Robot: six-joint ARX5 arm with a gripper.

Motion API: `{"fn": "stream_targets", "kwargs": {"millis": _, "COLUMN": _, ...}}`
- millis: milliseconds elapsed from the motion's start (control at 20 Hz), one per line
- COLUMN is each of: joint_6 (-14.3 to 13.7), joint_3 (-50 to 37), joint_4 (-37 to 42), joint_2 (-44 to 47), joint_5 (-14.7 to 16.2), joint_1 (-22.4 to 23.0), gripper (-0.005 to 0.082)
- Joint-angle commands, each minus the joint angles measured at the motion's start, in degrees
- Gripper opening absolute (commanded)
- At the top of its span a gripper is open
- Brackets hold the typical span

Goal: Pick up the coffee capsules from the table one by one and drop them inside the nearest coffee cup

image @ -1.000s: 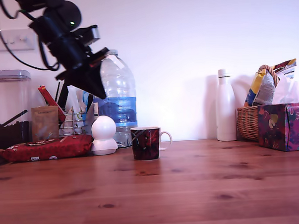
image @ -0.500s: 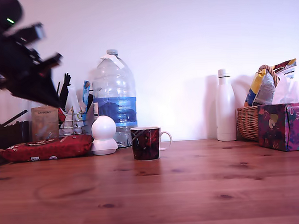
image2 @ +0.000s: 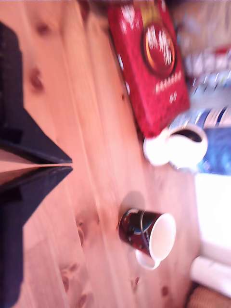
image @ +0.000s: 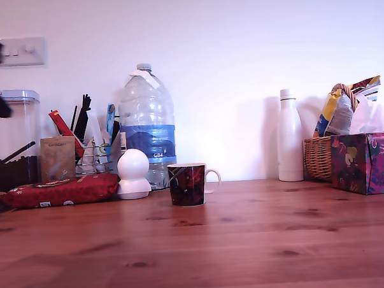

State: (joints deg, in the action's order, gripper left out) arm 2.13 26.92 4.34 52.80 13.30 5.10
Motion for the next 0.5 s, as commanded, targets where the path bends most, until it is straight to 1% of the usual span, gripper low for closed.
{"fn": "stream_targets", "kwargs": {"millis": 0, "joint_6": 1.4, "joint_3": -4.0, "joint_4": 0.0, "joint_2": -5.4, "joint_5": -0.7, "joint_1": 0.1, "gripper": -0.0019}}
{"fn": "stream_targets", "kwargs": {"millis": 100, "joint_6": 2.5, "joint_3": -6.2, "joint_4": -1.9, "joint_2": -11.9, "joint_5": -1.7, "joint_1": 0.1, "gripper": -0.0019}}
{"fn": "stream_targets", "kwargs": {"millis": 150, "joint_6": 2.5, "joint_3": -6.8, "joint_4": -3.5, "joint_2": -14.9, "joint_5": -2.3, "joint_1": 0.1, "gripper": -0.0019}}
{"fn": "stream_targets", "kwargs": {"millis": 300, "joint_6": 2.6, "joint_3": -6.9, "joint_4": -9.4, "joint_2": -22.9, "joint_5": -2.5, "joint_1": 0.1, "gripper": -0.0019}}
{"fn": "stream_targets", "kwargs": {"millis": 450, "joint_6": 2.8, "joint_3": -6.9, "joint_4": -13.5, "joint_2": -30.0, "joint_5": -3.4, "joint_1": 0.1, "gripper": -0.0019}}
